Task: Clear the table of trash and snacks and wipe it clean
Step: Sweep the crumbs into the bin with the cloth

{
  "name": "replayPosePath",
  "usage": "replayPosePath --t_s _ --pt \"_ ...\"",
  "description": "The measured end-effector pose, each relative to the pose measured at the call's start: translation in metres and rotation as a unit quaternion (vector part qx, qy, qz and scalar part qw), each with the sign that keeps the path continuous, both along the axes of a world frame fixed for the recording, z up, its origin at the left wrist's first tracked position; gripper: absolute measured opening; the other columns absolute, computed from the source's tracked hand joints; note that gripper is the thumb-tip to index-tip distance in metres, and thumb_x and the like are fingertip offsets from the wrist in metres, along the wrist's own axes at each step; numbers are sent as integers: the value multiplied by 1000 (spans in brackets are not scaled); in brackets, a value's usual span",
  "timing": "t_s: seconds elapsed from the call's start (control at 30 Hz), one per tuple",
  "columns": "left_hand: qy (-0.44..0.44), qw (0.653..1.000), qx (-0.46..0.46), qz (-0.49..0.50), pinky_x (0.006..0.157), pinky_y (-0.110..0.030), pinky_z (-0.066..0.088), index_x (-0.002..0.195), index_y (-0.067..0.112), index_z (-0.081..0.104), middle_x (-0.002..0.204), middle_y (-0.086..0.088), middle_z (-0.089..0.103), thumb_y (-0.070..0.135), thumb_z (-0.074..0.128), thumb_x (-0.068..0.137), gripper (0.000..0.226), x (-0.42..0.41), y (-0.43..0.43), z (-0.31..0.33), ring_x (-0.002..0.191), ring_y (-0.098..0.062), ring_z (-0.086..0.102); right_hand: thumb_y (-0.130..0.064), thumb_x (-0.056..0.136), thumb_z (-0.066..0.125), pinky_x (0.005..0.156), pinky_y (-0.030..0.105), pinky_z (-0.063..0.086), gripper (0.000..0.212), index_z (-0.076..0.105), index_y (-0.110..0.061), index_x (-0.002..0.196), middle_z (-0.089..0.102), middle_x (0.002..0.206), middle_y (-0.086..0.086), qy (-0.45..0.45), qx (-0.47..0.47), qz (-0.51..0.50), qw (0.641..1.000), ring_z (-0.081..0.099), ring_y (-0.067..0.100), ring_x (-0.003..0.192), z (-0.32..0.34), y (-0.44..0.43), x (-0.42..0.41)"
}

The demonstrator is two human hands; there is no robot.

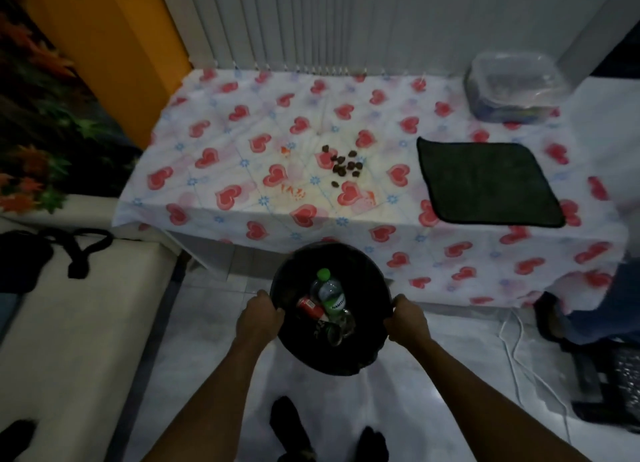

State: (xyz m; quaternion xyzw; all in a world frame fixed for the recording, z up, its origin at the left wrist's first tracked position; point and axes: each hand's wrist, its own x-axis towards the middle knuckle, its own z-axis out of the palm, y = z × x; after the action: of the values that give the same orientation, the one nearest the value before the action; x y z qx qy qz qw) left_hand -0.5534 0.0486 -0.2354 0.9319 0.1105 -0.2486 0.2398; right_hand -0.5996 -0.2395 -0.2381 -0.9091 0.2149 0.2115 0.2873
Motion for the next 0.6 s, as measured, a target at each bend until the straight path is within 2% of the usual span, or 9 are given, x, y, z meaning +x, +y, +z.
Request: replayPosePath --t_s 0.1,0.17,0.23,0.33,0.4,0.5,0.6 --pt "-27 1000 1 5 80 -40 55 116 -3 53 114 -21 64 28 59 100 36 0 -7 28 102 -37 66 -14 86 65 73 41 62 24 57 -4 106 68 88 9 -23 21 -6 1000 72 28 80 27 -10 3" --pt "-49 999 -10 14 79 -42 58 110 -7 60 109 -23 67 31 58 101 39 0 -10 44 97 -39 67 -18 84 68 70 39 62 26 59 -3 102 69 85 8 -32 26 3 999 72 26 77 44 -17 6" --pt "-70 997 -25 20 72 -42 60 99 -9 64 100 -27 70 30 56 103 40 -1 -12 57 87 -40 69 -23 84 69 67 35 62 31 58 -3 105 69 91 11 -10 24 18 999 71 25 78 60 -26 11" --pt "-85 993 -74 31 58 -43 63 103 3 59 97 -21 67 23 51 104 21 -3 -17 73 78 -35 69 -24 84 70 48 24 55 34 53 -8 108 67 93 11 39 51 21 998 68 18 66 82 -39 20" --pt "-94 988 -113 44 56 -45 63 109 7 54 101 -19 64 18 49 104 13 -2 -20 83 80 -34 69 -19 85 70 50 26 58 29 55 -7 107 70 98 15 64 64 33 995 70 20 67 93 -46 28" --pt "-109 983 -144 37 68 -51 64 118 10 55 104 -14 65 14 46 103 19 2 -24 92 89 -35 69 -12 86 68 54 29 60 22 53 -9 103 69 91 13 89 80 51 992 71 22 67 109 -57 39" --pt "-90 975 -196 49 51 -36 62 110 16 55 94 -1 63 10 44 103 14 8 -31 99 79 -21 68 -13 89 66 55 27 60 14 55 -9 97 68 82 8 115 91 62 987 73 21 73 122 -68 51"
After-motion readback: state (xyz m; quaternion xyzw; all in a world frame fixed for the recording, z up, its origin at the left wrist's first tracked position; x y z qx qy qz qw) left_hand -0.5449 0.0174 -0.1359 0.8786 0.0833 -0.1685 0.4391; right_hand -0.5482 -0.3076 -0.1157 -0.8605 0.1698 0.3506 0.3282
